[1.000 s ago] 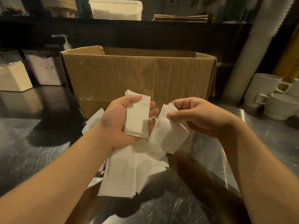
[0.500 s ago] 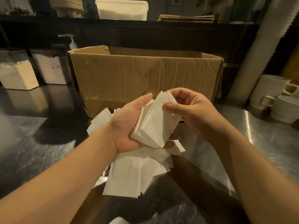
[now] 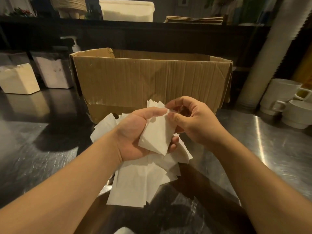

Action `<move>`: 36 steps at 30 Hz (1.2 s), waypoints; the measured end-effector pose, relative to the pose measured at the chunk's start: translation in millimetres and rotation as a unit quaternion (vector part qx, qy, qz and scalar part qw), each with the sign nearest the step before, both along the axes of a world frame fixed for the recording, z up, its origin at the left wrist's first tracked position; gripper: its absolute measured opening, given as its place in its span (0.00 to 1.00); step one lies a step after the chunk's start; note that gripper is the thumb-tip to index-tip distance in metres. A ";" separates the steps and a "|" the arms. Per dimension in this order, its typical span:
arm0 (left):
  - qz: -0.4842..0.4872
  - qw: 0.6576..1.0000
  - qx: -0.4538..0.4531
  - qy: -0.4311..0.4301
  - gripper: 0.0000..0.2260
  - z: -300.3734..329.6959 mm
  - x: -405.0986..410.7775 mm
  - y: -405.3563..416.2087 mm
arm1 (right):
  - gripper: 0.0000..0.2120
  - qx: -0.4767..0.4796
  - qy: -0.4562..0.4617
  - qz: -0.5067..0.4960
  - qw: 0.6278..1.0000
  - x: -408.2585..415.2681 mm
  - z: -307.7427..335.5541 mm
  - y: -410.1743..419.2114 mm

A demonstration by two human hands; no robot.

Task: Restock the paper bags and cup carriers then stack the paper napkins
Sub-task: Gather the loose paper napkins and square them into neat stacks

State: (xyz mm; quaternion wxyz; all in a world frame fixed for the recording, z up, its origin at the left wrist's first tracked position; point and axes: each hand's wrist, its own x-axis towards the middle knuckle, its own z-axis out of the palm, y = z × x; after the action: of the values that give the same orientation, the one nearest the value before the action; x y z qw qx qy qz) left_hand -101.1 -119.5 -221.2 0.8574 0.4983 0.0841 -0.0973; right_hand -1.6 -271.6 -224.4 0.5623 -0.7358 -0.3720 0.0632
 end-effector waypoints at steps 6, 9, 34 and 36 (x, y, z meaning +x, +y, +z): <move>-0.020 0.999 0.029 0.020 0.27 -1.0 -0.7 2.7 | 0.08 0.070 0.017 0.020 0.997 -4.1 1.6 -0.5; -0.026 0.999 0.036 0.026 0.33 -2.4 -0.2 2.2 | 0.09 0.063 0.002 0.000 0.998 -4.1 0.6 1.0; 0.011 0.999 -0.041 0.001 0.24 4.7 -0.3 8.2 | 0.11 0.038 0.001 -0.100 0.994 6.5 2.1 -2.2; 0.039 0.997 -0.063 -0.022 0.25 4.1 0.9 12.0 | 0.09 -0.029 0.013 -0.111 0.993 7.1 1.9 -1.6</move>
State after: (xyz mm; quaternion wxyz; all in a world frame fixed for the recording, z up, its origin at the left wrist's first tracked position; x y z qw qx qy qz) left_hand -100.2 -107.6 -217.1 0.8917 0.4420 0.0782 -0.0576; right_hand 5.4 -273.2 -222.5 0.5487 -0.7878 -0.2790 0.0207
